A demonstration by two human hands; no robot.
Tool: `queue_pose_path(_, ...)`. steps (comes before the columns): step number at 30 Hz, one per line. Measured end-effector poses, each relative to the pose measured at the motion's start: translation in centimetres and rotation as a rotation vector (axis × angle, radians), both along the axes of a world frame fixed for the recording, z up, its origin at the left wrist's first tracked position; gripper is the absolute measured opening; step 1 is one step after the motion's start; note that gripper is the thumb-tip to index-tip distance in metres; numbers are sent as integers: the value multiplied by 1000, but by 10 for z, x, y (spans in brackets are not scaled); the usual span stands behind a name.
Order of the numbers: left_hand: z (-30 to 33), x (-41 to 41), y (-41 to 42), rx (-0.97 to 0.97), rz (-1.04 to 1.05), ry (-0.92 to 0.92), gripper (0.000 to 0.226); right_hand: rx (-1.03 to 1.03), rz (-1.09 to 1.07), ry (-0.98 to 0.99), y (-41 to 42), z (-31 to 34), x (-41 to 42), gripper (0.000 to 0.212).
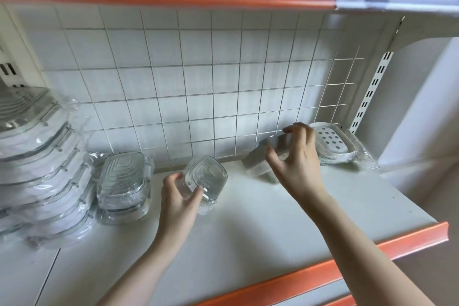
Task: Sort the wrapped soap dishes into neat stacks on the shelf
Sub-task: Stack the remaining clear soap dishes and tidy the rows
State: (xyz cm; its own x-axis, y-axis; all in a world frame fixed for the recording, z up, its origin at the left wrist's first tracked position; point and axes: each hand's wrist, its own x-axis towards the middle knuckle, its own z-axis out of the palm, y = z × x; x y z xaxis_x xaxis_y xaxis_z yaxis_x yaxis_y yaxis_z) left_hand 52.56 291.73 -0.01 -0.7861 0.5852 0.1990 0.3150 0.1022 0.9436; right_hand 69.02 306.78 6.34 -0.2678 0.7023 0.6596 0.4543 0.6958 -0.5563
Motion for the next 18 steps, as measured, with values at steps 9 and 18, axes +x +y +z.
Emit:
queue_pose_path(9,-17,-14,-14,-298,24,-49,45,-275,-11,-573,-8,16,-13,34)
queue_pose_path(18,-2,-7,-13,-550,-37,350,55,-376,-27,-958,-16,13,-49,46)
